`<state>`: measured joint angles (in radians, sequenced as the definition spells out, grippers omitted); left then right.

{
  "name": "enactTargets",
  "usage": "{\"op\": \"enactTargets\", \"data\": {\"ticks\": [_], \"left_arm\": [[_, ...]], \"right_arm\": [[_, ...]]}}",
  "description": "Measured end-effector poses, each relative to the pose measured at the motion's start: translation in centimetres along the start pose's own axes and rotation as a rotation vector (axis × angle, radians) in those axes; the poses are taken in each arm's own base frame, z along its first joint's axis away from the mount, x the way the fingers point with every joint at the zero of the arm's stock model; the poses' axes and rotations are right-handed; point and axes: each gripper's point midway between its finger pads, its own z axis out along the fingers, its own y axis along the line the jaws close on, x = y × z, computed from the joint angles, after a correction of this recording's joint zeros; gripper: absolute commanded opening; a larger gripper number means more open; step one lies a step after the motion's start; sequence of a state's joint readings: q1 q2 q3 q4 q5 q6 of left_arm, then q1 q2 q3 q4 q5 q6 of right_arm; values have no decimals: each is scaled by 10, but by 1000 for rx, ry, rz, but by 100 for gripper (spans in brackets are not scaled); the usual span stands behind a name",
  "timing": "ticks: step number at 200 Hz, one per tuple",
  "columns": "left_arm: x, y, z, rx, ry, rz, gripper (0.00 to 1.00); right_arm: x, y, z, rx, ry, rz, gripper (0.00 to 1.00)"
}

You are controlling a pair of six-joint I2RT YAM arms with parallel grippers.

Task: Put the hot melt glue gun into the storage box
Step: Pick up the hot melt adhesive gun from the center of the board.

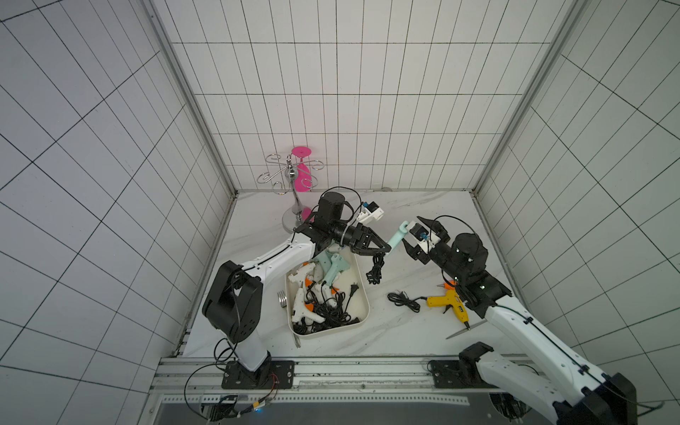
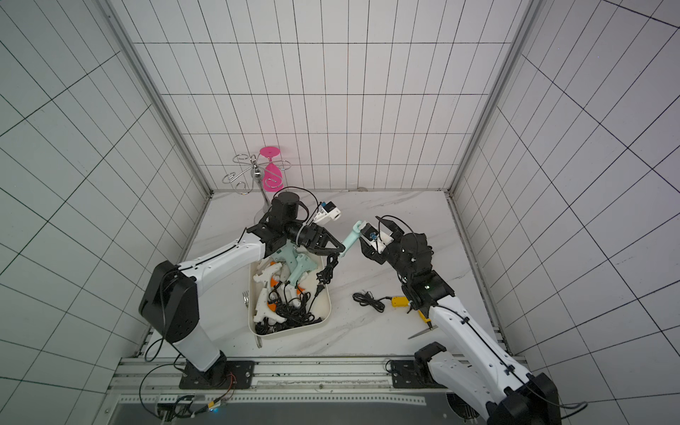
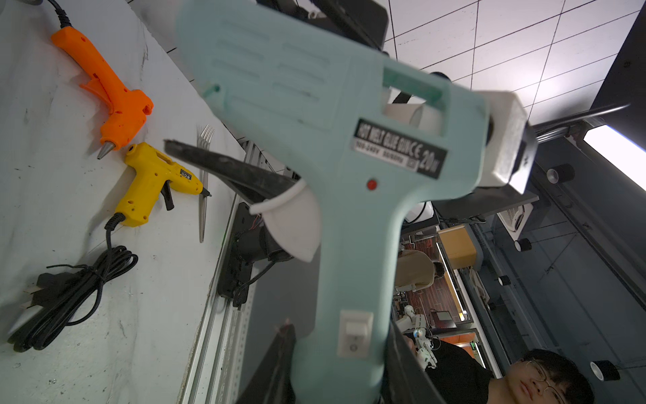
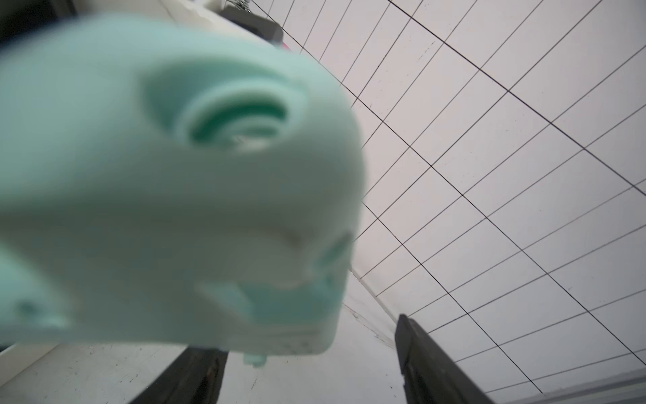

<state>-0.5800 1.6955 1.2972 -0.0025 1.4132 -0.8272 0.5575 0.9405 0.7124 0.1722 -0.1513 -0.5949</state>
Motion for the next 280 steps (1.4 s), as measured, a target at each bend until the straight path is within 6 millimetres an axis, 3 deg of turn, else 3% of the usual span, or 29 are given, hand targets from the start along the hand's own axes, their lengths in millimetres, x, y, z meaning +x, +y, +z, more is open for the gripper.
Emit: {"op": "enactTargets", "data": {"ticks": [25,77,104,109,116,130,144,160,191,211,249,280], "left_arm": [[1,0,0,1,2,-2,6],[3,0,1,7,11,-4,7],[4,-1,0,14,19,-20,9],[4,-1,0,14,20,-22,16],[5,-1,0,14,20,-22,35],[4,-1,-1,12,17,-19,53],[3,0,-4,-9,-3,-4,97],[-2,4,-12,-84,-60,9,99],[-28,2,-52,-399,-226,133,99],[-33,0,-83,-631,-313,213,99],[-13,12,-156,-1135,-447,263,99],[17,28,-233,-1540,-546,181,99]], "right_arm": [[-4,5,0,-21,-17,-6,69],[-10,5,-2,-22,-38,-26,35],[-5,9,-2,-38,-19,-59,26],[-5,9,-2,-38,-19,-61,26],[-5,9,-2,-38,-19,-61,26],[-4,8,-2,-35,-15,-61,23],[-2,9,-2,-35,-4,-45,22],[1,8,-2,-29,11,-28,21],[5,9,-6,-49,63,-2,20],[1,9,-8,-69,70,10,19],[-4,23,-1,-156,91,22,19],[-3,68,16,-294,151,-88,19]]}}
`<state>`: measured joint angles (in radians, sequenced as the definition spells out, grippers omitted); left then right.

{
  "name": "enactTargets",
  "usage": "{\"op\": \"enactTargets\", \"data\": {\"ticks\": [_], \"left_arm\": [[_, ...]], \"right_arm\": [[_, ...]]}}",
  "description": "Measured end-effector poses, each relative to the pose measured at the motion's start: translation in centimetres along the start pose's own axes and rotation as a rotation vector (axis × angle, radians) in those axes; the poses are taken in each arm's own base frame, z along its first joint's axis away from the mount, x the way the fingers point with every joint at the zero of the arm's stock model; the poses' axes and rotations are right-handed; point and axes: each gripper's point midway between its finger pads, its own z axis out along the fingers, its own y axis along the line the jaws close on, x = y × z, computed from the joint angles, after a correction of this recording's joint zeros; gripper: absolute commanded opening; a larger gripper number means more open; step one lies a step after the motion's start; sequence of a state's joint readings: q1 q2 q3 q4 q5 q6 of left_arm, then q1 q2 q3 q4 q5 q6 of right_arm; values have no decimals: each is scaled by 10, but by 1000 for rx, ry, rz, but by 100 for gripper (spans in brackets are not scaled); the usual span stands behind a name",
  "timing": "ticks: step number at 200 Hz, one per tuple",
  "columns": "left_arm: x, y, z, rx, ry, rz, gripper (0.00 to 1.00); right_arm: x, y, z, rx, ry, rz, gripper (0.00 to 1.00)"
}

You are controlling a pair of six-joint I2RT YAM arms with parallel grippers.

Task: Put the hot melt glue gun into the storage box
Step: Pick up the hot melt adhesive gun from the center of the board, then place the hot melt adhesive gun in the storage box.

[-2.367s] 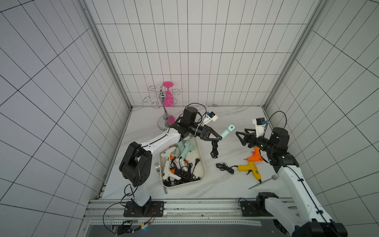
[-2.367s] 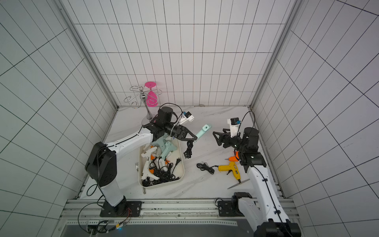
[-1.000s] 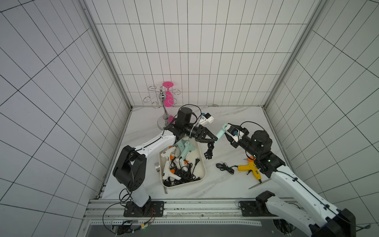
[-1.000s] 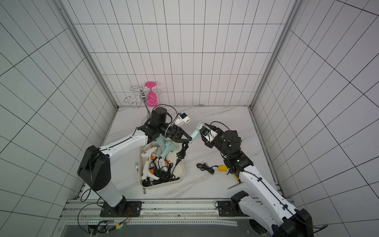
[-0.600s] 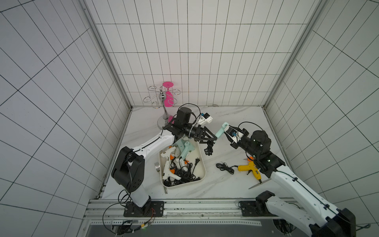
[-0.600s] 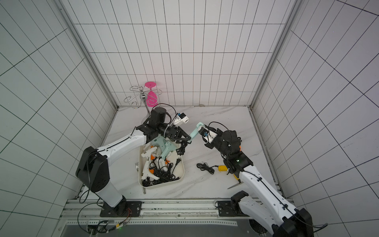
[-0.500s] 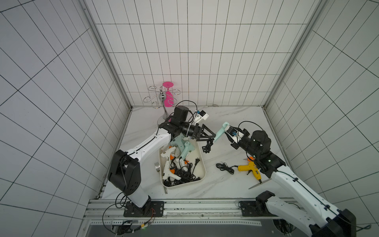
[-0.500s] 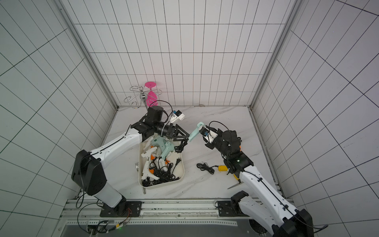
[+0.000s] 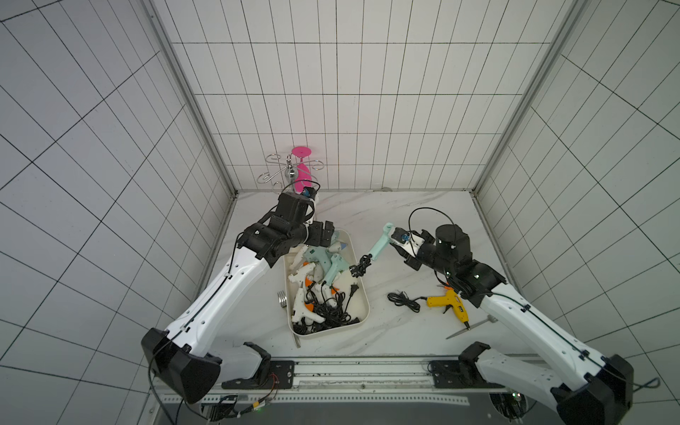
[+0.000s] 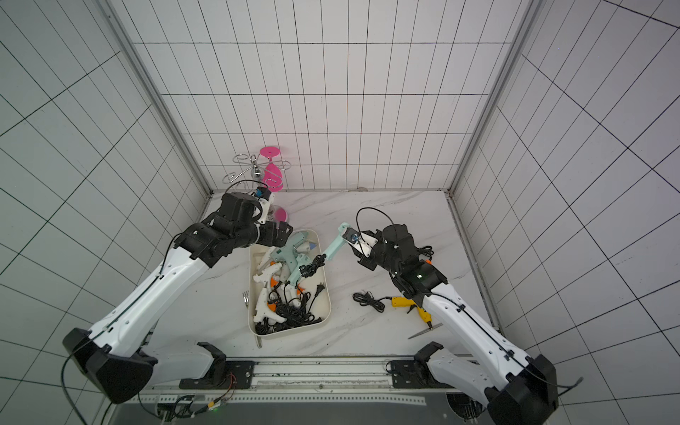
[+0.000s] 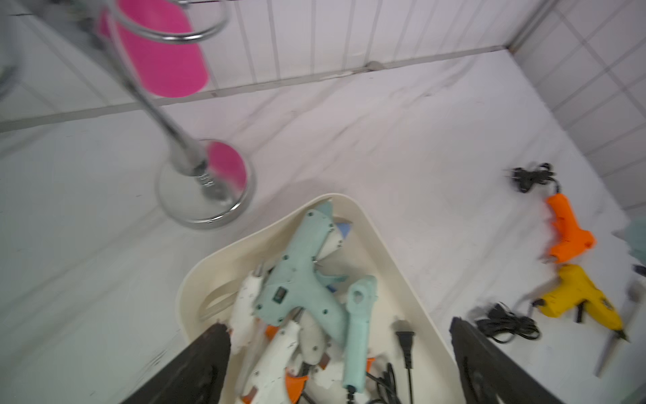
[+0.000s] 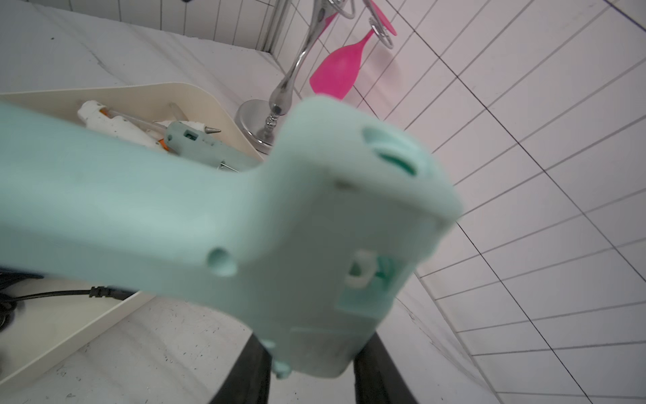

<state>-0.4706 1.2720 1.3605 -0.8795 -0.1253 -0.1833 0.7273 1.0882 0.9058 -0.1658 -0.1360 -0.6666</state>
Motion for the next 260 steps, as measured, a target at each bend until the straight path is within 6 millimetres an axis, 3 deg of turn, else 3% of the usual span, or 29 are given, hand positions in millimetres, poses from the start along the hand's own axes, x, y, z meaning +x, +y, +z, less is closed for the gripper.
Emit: {"op": "enactTargets", "data": {"ticks": [19,40,73,149,187,221,260], "left_arm": [[5,44,-10,-177,-30,-31,99],[6,80,-33,-295,-91,-80,99],[6,109,-59,-375,-180,-139,99],[43,106,-43,-333,-150,-131,99],[48,108,-60,-331,-216,-145,99],[44,103,-75,-291,-287,-155,99],[53,89,-69,-204,-271,-155,99]], "right_arm": [[-1,35,24,-100,58,-121,19],[6,70,48,-209,110,-234,16],[22,104,81,-363,204,-355,16],[36,147,156,-563,377,-499,25],[48,160,176,-573,446,-537,36],[57,156,182,-521,494,-575,43],[66,149,187,-479,504,-631,56]]}}
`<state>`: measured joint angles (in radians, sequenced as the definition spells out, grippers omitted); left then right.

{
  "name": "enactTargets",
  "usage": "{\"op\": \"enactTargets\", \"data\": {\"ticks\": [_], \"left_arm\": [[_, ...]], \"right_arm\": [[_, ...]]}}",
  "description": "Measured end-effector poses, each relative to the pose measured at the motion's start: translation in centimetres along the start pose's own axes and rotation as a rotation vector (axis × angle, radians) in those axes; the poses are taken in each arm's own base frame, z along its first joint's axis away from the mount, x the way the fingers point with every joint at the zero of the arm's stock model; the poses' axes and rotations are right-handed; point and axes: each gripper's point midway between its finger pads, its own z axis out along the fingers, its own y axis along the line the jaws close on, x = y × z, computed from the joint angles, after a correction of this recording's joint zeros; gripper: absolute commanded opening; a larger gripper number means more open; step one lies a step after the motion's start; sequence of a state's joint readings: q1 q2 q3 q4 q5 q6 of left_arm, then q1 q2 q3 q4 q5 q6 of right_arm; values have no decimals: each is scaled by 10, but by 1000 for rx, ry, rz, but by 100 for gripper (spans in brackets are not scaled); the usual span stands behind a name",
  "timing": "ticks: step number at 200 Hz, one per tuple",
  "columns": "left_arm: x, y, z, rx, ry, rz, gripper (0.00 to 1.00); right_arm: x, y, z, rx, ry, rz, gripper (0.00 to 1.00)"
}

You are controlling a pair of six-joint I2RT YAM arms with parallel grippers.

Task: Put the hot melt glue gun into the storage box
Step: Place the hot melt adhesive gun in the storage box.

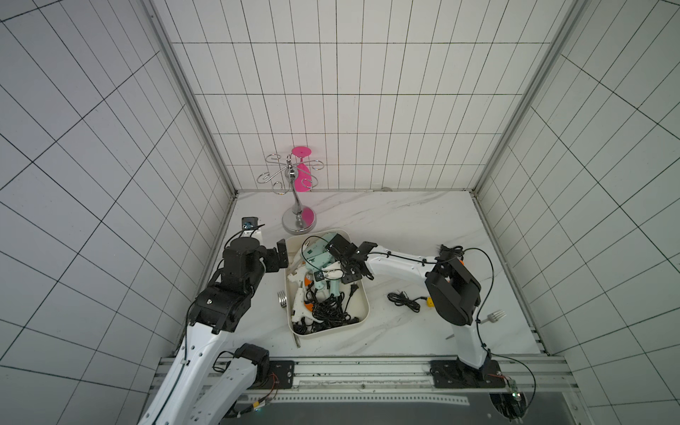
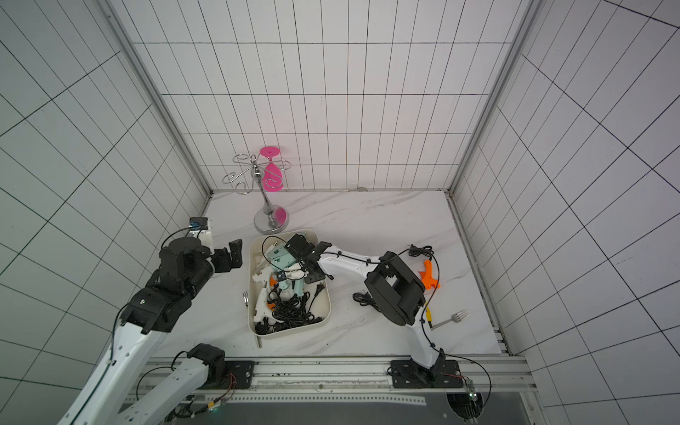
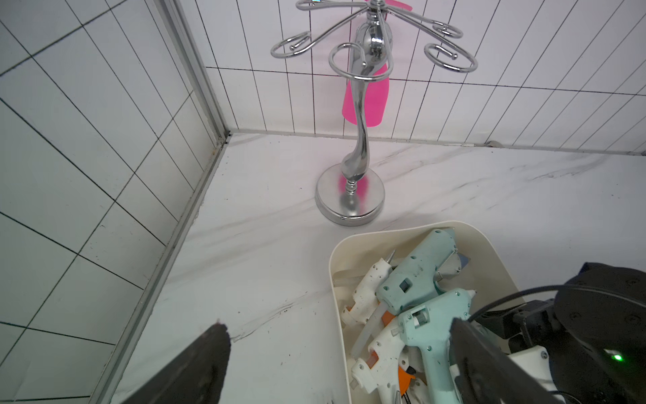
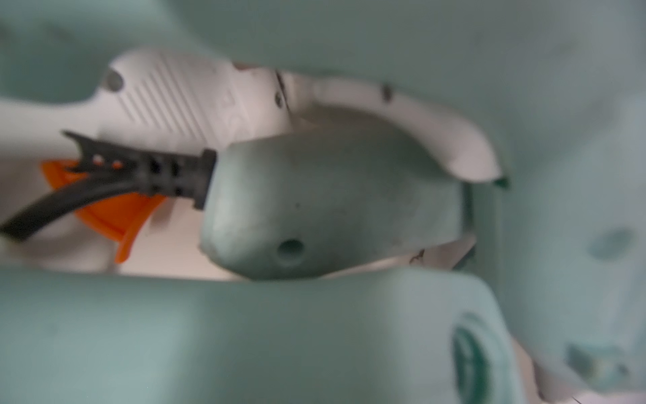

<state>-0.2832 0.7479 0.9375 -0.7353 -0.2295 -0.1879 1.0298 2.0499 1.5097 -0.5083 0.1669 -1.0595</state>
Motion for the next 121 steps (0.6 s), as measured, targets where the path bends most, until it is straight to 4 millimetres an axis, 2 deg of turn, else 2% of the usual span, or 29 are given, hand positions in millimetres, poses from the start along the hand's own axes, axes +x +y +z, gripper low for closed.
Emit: {"op": "enactTargets", "data": {"ticks": [20,34,82,103,121], "left_arm": [[11,-3,2,21,30,0,99],[13,-4,1,29,37,0,99],[16,-10,3,64,53,1,99],[22,-24,7,137,89,3,99],[31,-42,13,230,130,-3,99]], "right_arm": [[1,-3,-5,17,-9,-1,62],[0,-8,-18,36,-26,6,67],[0,-37,-89,152,-95,68,67],[10,-44,-110,171,-111,182,67],[28,-54,-132,174,-158,394,66]]}}
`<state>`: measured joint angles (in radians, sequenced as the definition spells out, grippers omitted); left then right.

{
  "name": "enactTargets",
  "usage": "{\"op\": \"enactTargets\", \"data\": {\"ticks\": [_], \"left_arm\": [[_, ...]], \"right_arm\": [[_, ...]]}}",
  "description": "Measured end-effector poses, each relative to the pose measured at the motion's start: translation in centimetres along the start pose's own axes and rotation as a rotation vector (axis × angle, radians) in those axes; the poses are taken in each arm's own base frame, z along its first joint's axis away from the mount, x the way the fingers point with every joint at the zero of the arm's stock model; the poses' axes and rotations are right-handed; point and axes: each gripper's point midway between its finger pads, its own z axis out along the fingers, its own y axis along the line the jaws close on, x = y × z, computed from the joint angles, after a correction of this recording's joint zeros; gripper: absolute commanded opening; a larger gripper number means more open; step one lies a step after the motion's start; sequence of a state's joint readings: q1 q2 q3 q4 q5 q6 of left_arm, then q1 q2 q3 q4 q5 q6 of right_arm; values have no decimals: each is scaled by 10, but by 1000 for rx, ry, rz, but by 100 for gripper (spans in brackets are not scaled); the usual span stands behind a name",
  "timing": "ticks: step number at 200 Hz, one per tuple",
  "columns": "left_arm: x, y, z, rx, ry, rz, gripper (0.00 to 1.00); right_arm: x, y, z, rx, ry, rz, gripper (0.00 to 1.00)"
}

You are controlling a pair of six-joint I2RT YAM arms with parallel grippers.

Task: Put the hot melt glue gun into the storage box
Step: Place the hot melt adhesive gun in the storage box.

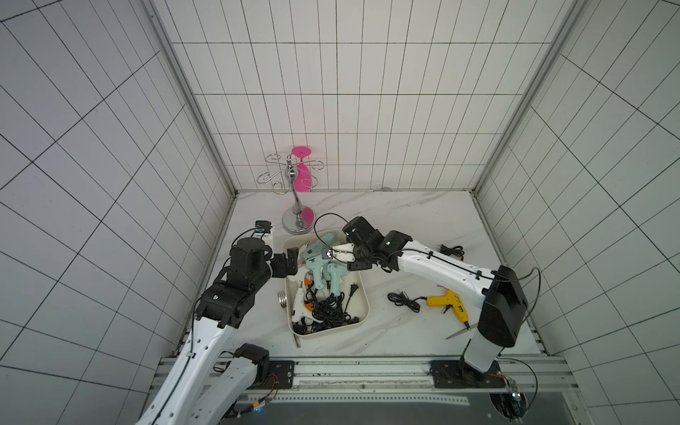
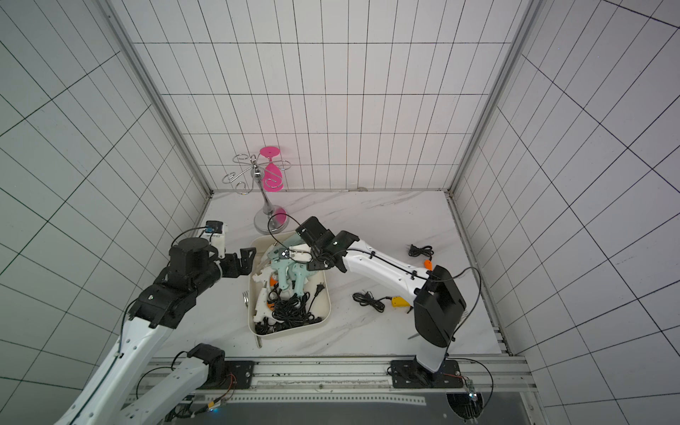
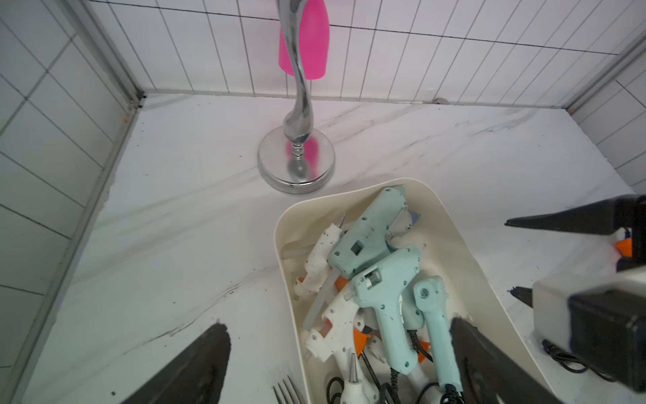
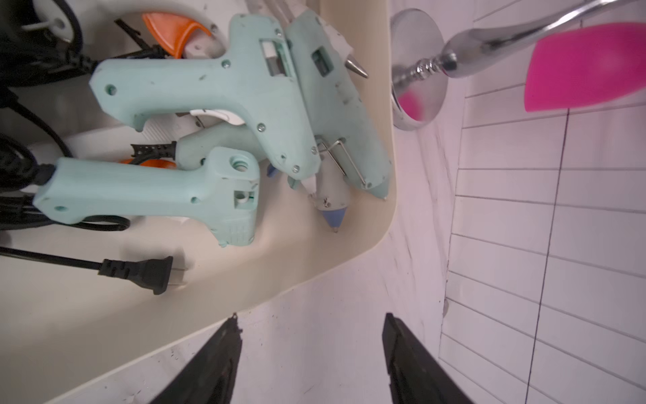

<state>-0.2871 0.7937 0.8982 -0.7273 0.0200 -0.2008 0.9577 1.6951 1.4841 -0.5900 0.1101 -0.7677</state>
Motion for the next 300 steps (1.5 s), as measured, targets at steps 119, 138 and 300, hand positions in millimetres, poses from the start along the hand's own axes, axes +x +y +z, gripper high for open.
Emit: {"op": "enactTargets", "data": {"ticks": [119,138,300], "left_arm": [[88,-122,58,326,367,202,97],[96,-128,68,325,408,224,97],[144,-160,172,195,700,330,91]], "right_arm": [[349,20,-88,264,506,1909,68],[368,36,-96,274,562,2014,69],[444,18,-35,302,683,1991,54]]}}
